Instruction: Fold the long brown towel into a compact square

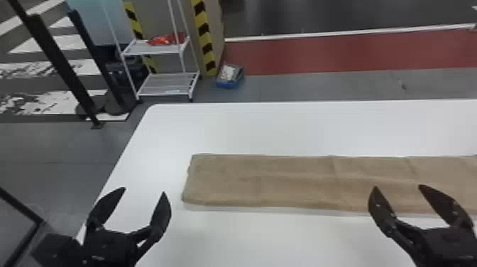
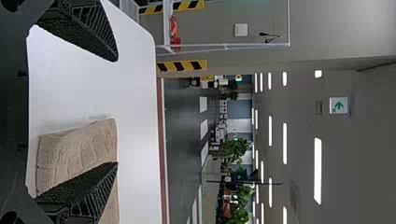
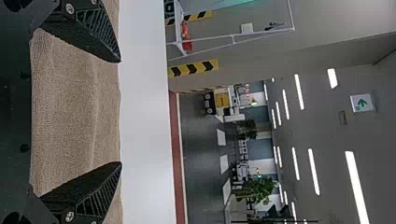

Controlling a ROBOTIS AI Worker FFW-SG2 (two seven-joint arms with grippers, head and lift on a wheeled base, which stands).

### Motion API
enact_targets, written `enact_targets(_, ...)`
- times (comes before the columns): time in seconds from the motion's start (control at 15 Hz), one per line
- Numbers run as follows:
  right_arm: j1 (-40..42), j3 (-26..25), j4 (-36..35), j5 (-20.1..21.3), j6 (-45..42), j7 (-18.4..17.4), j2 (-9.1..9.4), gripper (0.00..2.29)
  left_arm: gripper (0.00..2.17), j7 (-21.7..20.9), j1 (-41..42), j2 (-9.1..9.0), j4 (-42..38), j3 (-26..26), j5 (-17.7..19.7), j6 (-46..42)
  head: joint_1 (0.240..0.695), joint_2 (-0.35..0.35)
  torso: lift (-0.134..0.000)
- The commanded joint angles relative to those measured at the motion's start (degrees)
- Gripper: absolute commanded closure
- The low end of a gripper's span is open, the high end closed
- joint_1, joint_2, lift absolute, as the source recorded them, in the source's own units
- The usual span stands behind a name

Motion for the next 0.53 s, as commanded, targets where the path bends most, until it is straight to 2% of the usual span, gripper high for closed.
enact_targets(0.0,0.0,0.0,0.2,0.0,0.0,0.0,-0.03,0.1,0.08,0.0,0.0,-0.15,0.1,0.0,0.0,0.0,0.695,0.17,-0.123)
enact_targets(0.33,-0.1,0.0,0.4,0.0,0.0,0.0,-0.03,0.1,0.09,0.1,-0.4,-0.15,-0.3,-0.5,0.4,0.3,0.695,0.17,-0.123)
enact_targets(0.47,0.0,0.0,0.5,0.0,0.0,0.0,-0.03,0.1,0.09,-0.4,-2.0,-0.15,-1.0,-0.6,1.1,5.1,0.695,0.166,-0.123)
